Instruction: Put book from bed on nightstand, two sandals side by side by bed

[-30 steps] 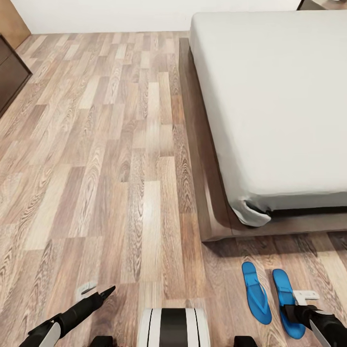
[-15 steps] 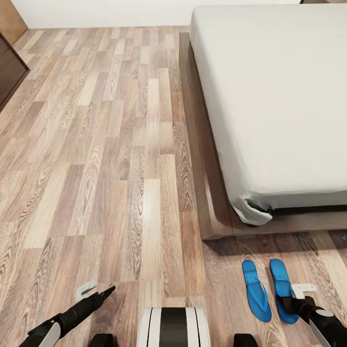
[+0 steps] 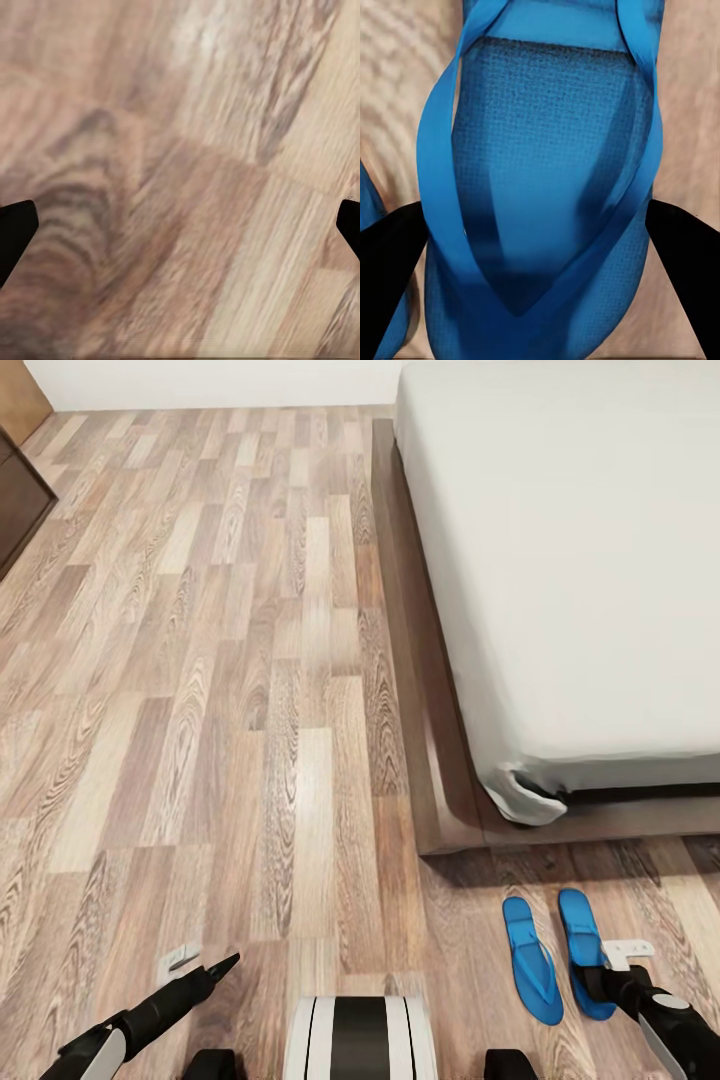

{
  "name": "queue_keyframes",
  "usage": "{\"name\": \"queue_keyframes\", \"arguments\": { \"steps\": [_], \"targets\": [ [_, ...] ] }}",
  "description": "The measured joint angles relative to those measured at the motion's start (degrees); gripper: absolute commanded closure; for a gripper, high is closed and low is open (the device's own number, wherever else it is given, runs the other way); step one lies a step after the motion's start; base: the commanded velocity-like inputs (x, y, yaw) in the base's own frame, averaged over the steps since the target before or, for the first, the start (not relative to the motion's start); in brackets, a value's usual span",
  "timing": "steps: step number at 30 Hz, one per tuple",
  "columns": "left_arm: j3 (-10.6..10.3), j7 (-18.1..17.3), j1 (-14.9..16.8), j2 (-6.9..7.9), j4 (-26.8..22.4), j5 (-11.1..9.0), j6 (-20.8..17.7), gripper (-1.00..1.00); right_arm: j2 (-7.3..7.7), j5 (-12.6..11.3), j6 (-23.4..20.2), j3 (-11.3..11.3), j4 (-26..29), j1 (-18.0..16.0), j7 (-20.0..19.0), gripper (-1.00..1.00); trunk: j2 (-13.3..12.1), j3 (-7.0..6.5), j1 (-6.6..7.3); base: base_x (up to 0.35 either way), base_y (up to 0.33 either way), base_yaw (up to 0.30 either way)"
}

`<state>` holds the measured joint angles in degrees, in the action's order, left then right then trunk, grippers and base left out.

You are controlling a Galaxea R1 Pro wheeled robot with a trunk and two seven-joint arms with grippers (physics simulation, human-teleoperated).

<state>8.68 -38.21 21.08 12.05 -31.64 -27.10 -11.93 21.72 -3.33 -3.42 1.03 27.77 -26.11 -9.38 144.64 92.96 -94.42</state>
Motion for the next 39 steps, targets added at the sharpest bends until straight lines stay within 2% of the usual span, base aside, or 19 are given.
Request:
{"name": "queue_keyframes", "arguments": {
  "steps": [12, 39],
  "targets": [
    [0.0, 0.0, 0.0, -0.01, 0.0, 0.0, 0.0, -1.00, -0.01, 0.0, 0.0, 0.0, 0.0, 0.0, 0.1, 1.00, 0.2, 2.66, -0.31, 0.000, 0.000, 0.000],
    [-0.1, 0.0, 0.0, -0.01, 0.0, 0.0, 0.0, -1.00, -0.01, 0.0, 0.0, 0.0, 0.0, 0.0, 0.0, 1.00, 0.2, 2.67, -0.31, 0.028, 0.000, 0.000]
  ]
}}
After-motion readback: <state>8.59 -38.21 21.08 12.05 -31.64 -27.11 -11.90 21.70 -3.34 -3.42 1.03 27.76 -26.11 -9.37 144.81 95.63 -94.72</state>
